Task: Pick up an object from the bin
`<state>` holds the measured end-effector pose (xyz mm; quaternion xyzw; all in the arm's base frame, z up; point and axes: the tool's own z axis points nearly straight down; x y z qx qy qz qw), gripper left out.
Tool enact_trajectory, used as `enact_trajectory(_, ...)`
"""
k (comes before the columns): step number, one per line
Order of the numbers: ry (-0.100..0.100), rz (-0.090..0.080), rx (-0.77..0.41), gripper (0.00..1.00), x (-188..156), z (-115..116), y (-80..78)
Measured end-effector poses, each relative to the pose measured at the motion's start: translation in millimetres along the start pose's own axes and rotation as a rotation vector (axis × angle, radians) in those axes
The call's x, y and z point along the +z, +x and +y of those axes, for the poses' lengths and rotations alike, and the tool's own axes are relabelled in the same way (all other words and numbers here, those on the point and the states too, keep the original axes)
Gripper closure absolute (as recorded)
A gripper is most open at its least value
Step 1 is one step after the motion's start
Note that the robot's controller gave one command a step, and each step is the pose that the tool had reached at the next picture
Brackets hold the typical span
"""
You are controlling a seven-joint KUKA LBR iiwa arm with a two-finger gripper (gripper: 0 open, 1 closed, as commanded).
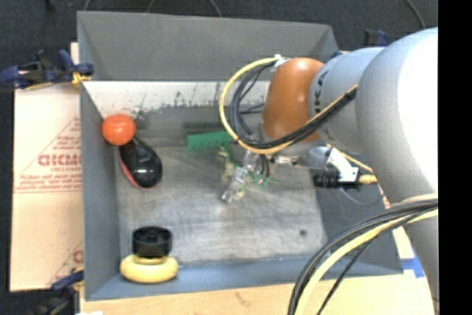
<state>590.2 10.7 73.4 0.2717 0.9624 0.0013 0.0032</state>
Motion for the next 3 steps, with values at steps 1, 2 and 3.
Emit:
enact_trajectory(1,0.0,0.0,0.0,1.0,0,0,0.0)
enact_trajectory(2,0.002,0.003,-0.001,1.0,-3,-1,0.9)
enact_trajectory(3,0.008,0.012,-0.002,1.0,-21,-2,2.9)
